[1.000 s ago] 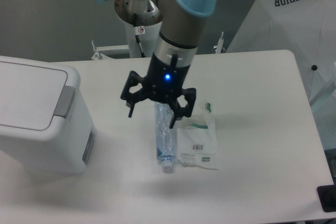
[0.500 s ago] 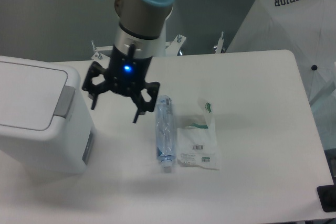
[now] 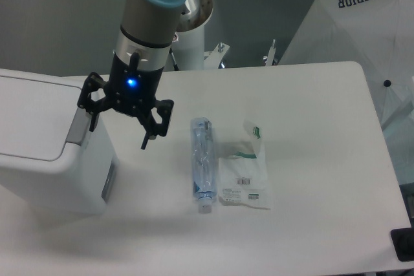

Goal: Open the trash can
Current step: 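Press the gripper against the trash can lid edge to flip it open, then withdraw the gripper from the open trash can back over the packet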

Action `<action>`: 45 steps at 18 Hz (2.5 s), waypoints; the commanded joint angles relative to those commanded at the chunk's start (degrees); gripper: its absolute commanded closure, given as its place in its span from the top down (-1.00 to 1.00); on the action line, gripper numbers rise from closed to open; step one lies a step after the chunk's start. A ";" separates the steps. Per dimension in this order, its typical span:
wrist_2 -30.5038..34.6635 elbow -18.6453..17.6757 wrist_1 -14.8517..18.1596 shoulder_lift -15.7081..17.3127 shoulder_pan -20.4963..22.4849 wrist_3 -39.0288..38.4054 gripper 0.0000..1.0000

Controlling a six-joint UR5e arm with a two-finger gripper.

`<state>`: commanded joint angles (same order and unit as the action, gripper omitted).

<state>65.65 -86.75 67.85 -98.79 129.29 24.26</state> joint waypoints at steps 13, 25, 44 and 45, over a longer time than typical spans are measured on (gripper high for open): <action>0.18 -0.62 0.00 -0.35 -0.70 -0.09 1.00; 0.18 -0.44 0.00 -0.79 -0.70 0.00 1.00; 5.18 1.67 -5.36 -4.65 17.12 11.67 1.00; 5.45 1.75 -5.36 -5.79 18.27 14.21 1.00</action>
<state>71.10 -84.99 62.49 -104.58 147.56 38.47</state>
